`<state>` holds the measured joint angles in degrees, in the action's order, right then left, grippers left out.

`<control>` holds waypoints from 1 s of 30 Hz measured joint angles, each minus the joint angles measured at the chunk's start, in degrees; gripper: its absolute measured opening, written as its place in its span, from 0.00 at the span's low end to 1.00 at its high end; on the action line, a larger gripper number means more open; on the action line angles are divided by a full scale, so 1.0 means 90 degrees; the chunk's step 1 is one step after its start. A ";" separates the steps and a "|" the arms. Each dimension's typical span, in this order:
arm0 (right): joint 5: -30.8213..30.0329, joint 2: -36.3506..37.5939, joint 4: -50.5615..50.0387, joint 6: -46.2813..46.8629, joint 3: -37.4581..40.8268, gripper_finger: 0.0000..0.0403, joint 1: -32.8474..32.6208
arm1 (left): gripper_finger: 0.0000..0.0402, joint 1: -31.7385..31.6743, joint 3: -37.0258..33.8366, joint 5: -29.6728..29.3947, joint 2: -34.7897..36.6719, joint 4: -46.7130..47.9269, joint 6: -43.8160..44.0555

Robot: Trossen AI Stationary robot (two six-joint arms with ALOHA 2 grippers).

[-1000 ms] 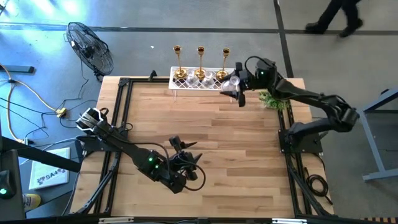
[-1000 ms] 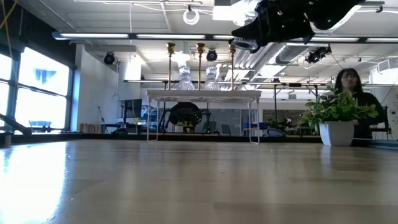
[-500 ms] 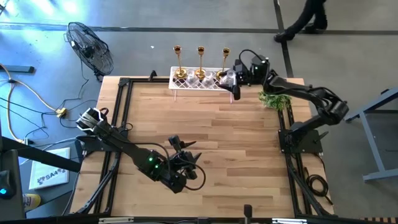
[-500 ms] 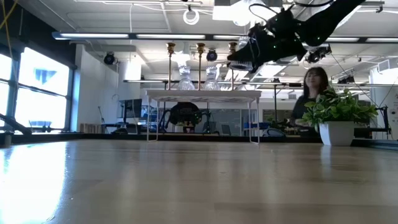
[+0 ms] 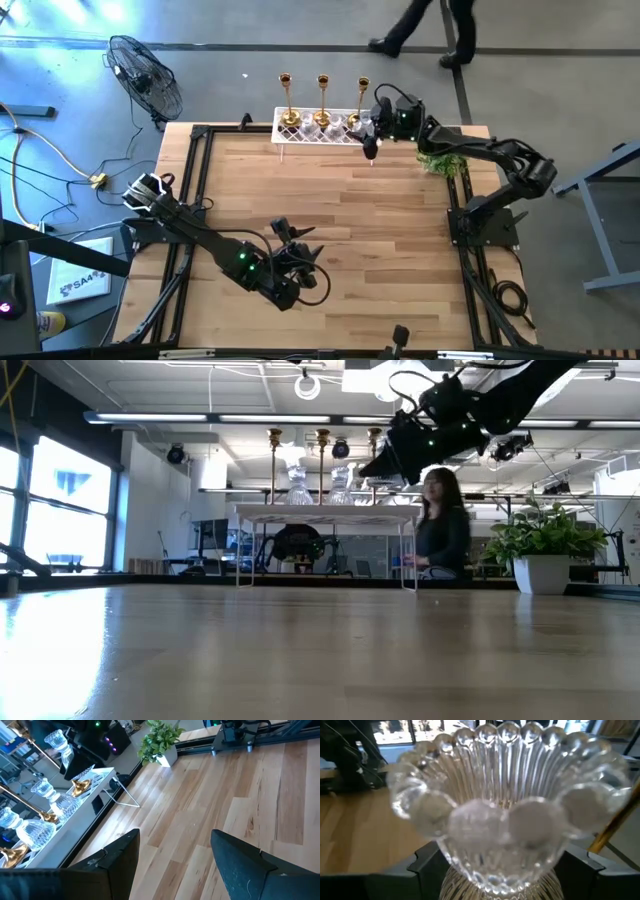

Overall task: Pick & Place candle stick holders
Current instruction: Put the glass candle holder on the shelf

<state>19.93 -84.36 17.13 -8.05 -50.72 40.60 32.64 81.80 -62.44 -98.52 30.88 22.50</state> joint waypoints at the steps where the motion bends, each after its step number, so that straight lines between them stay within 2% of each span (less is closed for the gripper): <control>1: -0.0198 0.0000 -0.0001 -0.0006 0.0000 0.67 -0.0094 | 0.59 0.0000 0.0000 0.0002 0.0000 0.0034 0.0035; 9: -0.1517 0.0000 -0.0007 0.0424 0.0000 0.67 -0.0629 | 0.59 0.0000 0.0000 0.0039 0.0000 0.0086 0.0133; 18: -0.1725 0.0000 -0.0188 0.1171 0.0000 0.67 -0.0462 | 0.59 0.0000 0.0000 0.0186 0.0000 0.0092 0.0158; 24: -0.2207 -0.0002 -0.0467 0.1076 0.0000 0.67 -0.0529 | 0.59 0.0000 0.0000 0.0205 0.0000 0.0092 0.0161; 30: -0.2248 -0.0002 -0.0569 0.1175 0.0002 0.67 -0.0529 | 0.59 0.0000 0.0000 0.0202 0.0000 0.0089 0.0161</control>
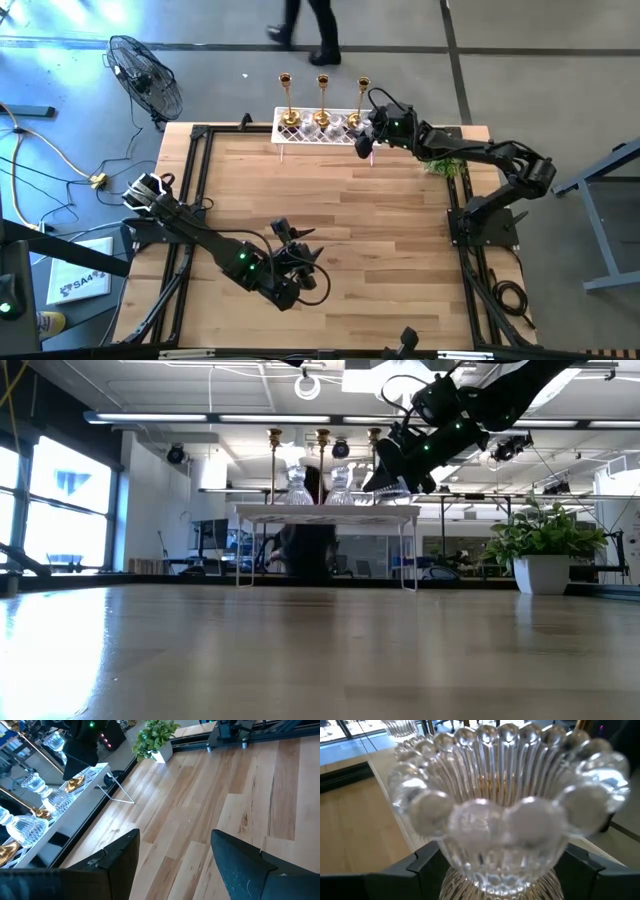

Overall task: Pick & Place candle stick holders
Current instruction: Put the glass candle holder on the shelf

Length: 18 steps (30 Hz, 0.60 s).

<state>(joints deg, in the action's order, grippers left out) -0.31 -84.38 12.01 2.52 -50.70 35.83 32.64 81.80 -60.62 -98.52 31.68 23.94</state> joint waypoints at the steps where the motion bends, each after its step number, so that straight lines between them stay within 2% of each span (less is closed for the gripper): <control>1: -0.0033 0.0000 -0.0032 0.0004 0.0000 0.67 0.0000 | 0.59 0.0000 0.0000 0.0000 0.0000 -0.0001 0.0000; 18: -0.0028 -0.0222 -0.0170 0.0025 0.0000 0.67 0.0054 | 0.59 0.0000 0.0000 -0.0001 -0.0002 -0.0024 0.0041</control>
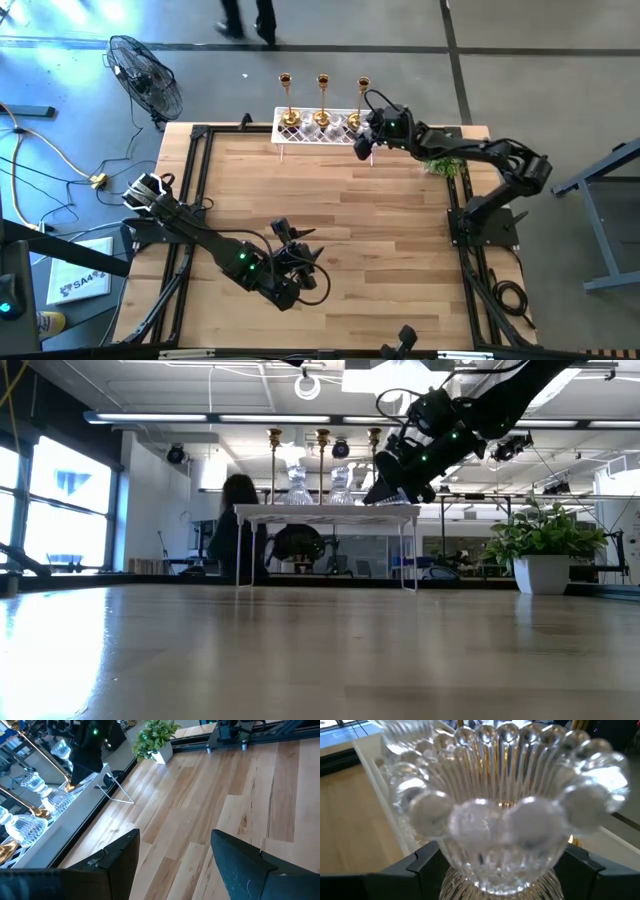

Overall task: Pick & Place candle stick holders
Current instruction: Put the glass candle holder on the shelf

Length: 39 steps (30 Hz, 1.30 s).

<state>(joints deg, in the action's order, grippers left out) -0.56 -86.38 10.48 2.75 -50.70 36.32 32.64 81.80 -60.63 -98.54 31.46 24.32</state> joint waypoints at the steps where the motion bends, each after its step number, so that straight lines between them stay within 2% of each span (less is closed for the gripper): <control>1: 0.0005 -0.0072 0.0056 -0.0002 0.0000 0.67 0.0007 | 0.59 0.0000 0.0000 0.0000 0.0000 -0.0002 0.0002; 8: 0.0058 -0.0298 0.0537 -0.0130 0.0000 0.67 -0.0071 | 0.59 0.0000 0.0000 0.0004 0.0000 0.0000 0.0002; 25: -0.0118 -0.0285 0.0339 0.0102 -0.0002 0.67 -0.0083 | 0.59 0.0000 0.0000 0.0013 0.0000 0.0010 -0.0002; 31: -0.0176 -0.0285 0.0264 0.0139 -0.0002 0.87 -0.0083 | 0.59 0.0000 0.0000 0.0016 0.0000 0.0002 0.0000; 39: -0.0178 -0.0285 0.0287 0.0077 -0.0002 0.89 -0.0083 | 0.59 0.0000 0.0000 0.0009 0.0000 0.0003 0.0000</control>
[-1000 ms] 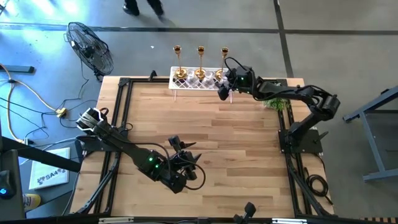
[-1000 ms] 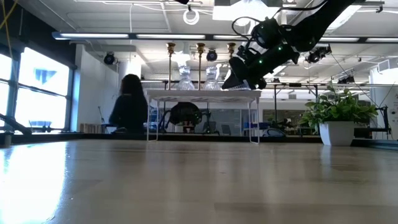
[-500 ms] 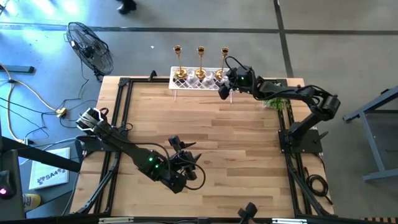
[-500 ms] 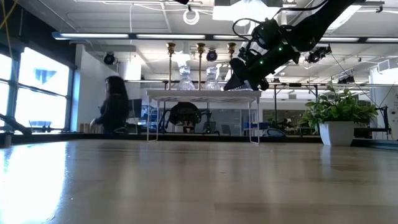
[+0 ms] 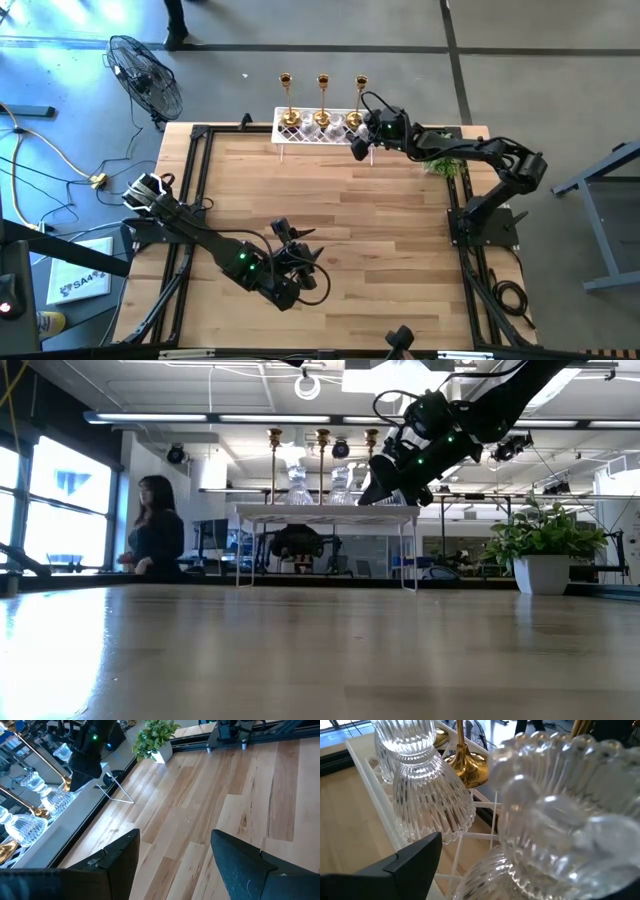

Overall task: Pick & Place candle stick holders
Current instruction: Put the glass candle holder on the shelf

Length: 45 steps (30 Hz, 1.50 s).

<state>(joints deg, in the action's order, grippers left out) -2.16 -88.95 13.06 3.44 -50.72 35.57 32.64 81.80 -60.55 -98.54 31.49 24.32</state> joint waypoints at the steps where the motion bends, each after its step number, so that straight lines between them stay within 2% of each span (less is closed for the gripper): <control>1: -0.0002 0.0000 0.0009 0.0000 0.0000 0.89 0.0000 | 0.59 0.0000 0.0000 0.0000 0.0000 0.0000 0.0000; 17: -0.0446 0.0473 -0.0128 -0.0317 0.0000 0.90 -0.0340 | 0.59 0.0000 0.0000 -0.0007 0.0000 -0.0001 0.0000; 22: -0.0835 0.0562 -0.0201 -0.0543 0.0000 0.90 -0.0393 | 0.59 0.0000 0.0000 -0.0005 0.0000 -0.0003 0.0000; 45: -0.1294 0.0767 -0.0280 -0.1594 0.0000 0.90 -0.0520 | 0.59 0.0000 0.0000 -0.0007 0.0000 -0.0010 0.0002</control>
<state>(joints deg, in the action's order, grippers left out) -13.80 -82.04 10.55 -10.90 -50.72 30.89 32.64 81.80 -60.62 -98.54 31.41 24.34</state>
